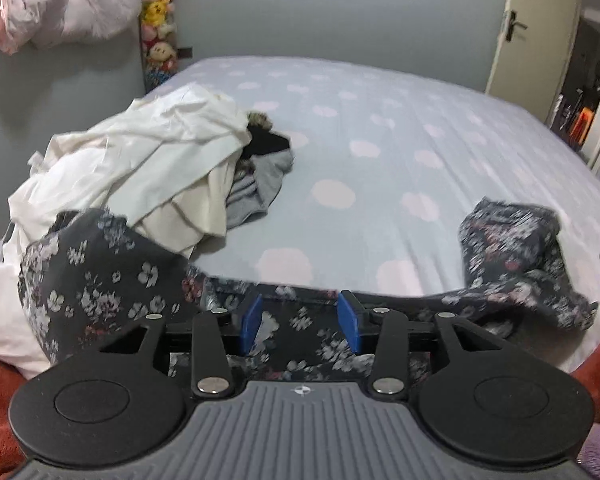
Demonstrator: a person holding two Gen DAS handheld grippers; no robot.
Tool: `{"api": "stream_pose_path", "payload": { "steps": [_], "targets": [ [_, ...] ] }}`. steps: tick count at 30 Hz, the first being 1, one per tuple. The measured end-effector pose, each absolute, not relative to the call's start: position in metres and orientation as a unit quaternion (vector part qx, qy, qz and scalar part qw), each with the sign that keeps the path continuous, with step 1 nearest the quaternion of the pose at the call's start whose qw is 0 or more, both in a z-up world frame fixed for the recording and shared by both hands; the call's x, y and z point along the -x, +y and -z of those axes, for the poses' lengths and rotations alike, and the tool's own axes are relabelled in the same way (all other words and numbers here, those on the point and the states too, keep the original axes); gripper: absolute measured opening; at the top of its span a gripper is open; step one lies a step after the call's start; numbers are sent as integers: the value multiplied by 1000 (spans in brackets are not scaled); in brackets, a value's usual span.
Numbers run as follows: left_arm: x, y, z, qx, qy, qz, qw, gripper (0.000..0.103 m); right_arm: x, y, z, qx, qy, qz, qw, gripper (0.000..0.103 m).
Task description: Fold clothes
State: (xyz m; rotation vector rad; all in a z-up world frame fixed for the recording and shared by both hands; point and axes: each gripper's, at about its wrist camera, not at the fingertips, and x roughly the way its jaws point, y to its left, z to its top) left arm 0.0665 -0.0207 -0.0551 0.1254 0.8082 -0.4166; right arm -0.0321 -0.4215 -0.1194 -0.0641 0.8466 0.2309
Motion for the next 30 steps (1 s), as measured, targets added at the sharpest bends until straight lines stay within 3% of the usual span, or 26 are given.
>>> {"api": "stream_pose_path", "payload": {
  "steps": [9,12,13,15,16,18,22,30],
  "targets": [
    [-62,-10,84,-44,417,94,903,42,17,-373,155,132,444,-117,878,65],
    [-57,-5,90,-35,423,92,901,42,6,-362,159,161,440,-113,876,61],
    [-56,-2,92,-33,425,92,900,42,4,-361,160,165,438,-109,877,57],
    [-57,3,93,-26,428,89,899,41,1,-359,161,169,433,-105,879,36],
    [-58,5,94,-22,431,87,898,41,1,-359,159,163,429,-104,882,30],
    [-60,9,97,-15,437,83,895,28,1,-359,152,158,413,-96,892,13],
    [-60,14,97,-18,438,74,896,5,1,-367,126,161,365,-60,915,7],
    [-59,22,95,-26,443,63,894,0,-4,-443,79,91,307,78,944,6]
  ]
}}
